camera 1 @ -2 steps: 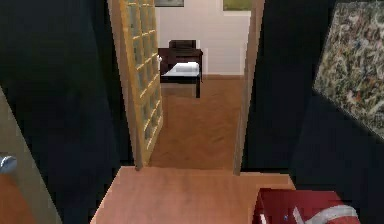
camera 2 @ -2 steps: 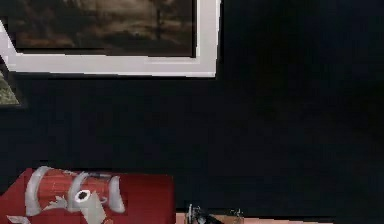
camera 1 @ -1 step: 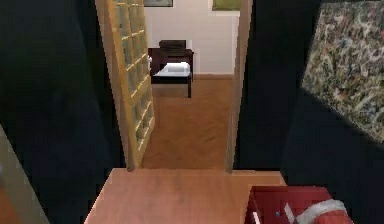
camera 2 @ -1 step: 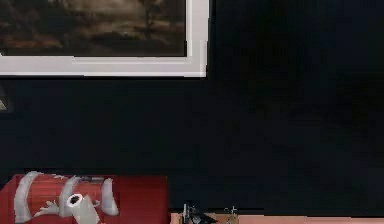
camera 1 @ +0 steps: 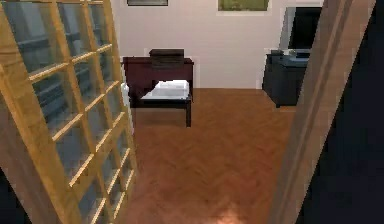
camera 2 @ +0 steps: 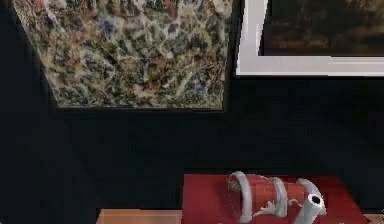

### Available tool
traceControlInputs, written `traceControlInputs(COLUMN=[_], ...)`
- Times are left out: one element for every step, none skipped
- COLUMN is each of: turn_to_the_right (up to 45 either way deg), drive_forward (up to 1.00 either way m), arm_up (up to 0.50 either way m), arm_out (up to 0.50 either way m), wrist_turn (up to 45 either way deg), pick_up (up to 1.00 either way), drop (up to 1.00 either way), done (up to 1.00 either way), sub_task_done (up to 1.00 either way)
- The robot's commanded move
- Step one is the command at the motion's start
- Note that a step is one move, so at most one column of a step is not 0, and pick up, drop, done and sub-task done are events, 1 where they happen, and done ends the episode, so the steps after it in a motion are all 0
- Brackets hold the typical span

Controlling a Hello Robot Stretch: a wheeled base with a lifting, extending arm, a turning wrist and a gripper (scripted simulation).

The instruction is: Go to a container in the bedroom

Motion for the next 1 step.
traceControlInputs(turn_to_the_right=[0.0], drive_forward=[0.75], arm_up=[0.0], arm_out=[0.0], wrist_turn=[0.0], pick_up=[0.0], drop=[0.0], done=[0.0], sub_task_done=[0.0])
